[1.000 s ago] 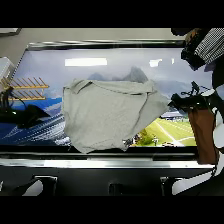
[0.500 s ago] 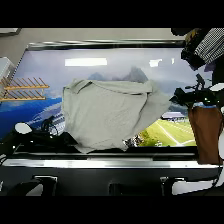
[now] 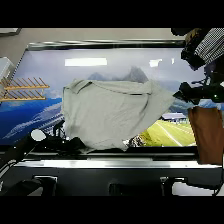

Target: Fold the clothes and pants, and hang the long-sleeved shirts on hangers.

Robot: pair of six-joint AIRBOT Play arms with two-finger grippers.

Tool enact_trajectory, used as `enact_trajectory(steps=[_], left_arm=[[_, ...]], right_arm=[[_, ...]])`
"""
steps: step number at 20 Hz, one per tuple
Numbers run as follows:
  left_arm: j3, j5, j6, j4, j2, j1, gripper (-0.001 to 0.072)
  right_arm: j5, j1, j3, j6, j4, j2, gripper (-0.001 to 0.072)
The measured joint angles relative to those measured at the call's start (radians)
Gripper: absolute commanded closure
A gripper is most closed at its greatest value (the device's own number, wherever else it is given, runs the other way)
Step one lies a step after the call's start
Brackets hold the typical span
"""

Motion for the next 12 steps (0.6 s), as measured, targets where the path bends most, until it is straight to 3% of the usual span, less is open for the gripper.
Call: enact_trajectory(steps=[8, 12], left_arm=[[-0.007, 0.048, -0.023, -0.018, -0.063, -0.074, 0.0253], [-0.007, 0.002, -0.055, 0.012, -0.017, -0.079, 0.0253]], right_arm=[[0.027, 0.000, 0.000, 0.012, -0.024, 0.092, 0.0669], [0.053, 0.000, 0.000, 0.015, -0.053, 0.124, 0.0669]])
